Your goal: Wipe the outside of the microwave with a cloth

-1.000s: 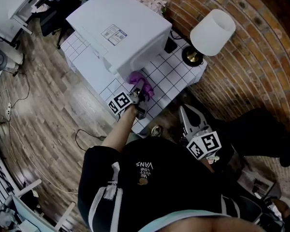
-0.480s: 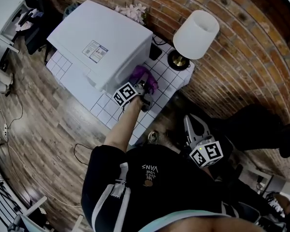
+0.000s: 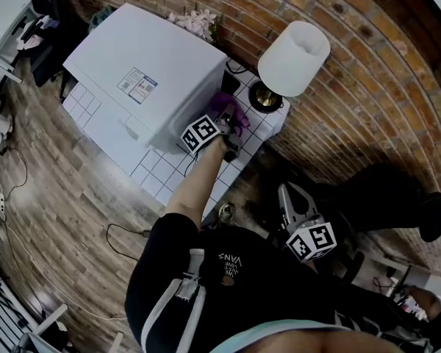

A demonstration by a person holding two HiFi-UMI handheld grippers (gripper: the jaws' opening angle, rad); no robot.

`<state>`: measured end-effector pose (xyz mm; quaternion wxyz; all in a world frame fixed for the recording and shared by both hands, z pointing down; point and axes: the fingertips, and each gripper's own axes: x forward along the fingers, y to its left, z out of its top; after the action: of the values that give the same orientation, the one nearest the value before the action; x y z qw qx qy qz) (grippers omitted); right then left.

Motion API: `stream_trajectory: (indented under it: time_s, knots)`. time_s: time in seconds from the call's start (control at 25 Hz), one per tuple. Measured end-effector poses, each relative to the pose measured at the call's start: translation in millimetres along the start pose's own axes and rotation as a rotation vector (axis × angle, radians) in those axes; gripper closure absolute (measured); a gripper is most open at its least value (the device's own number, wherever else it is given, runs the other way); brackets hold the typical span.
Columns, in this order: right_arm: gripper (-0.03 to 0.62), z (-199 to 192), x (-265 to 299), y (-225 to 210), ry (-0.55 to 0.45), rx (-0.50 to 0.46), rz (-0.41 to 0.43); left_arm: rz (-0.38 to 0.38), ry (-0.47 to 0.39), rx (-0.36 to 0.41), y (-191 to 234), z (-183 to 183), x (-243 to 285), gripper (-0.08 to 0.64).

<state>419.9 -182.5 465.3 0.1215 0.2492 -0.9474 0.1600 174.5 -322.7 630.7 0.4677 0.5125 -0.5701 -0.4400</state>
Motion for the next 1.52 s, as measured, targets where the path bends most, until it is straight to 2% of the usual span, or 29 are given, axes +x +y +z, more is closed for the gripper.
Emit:
stream_trajectory:
  time_s: [0.32,0.56,0.64,0.8,1.04,1.52]
  knots:
    - [0.589,-1.7,-1.0,-3.5,0.008,0.009,-0.016,-0.003,0.029,0.023,-2.6,-1.9,4.6,0.420]
    - [0.589,4.7,12.1,12.0,-0.014,-0.004,0.031,-0.060,0.101,0.099,-24.2,-19.9,-28.4,0.420]
    - [0.589,4.7,18.9,20.0,-0.022,-0.019,0.062,-0.077,0.123,0.145,-31.2,-24.8,-47.4,0.420]
    - [0.589,8.0,33.1,41.7,-0.031,-0.028,0.121,-0.107,0.163,0.293,-46.8,-29.6,-93.5,0.420]
    - [0.589,16.4,55.6,81.0,-0.049,-0.056,0.202,-0.111,0.163,0.460,-65.9,-14.3,-175.0,0.420]
    - [0.589,25.0,75.0,148.4,-0.099,-0.077,0.250,-0.073,0.060,0.737,-97.3,59.5,-301.5,0.420]
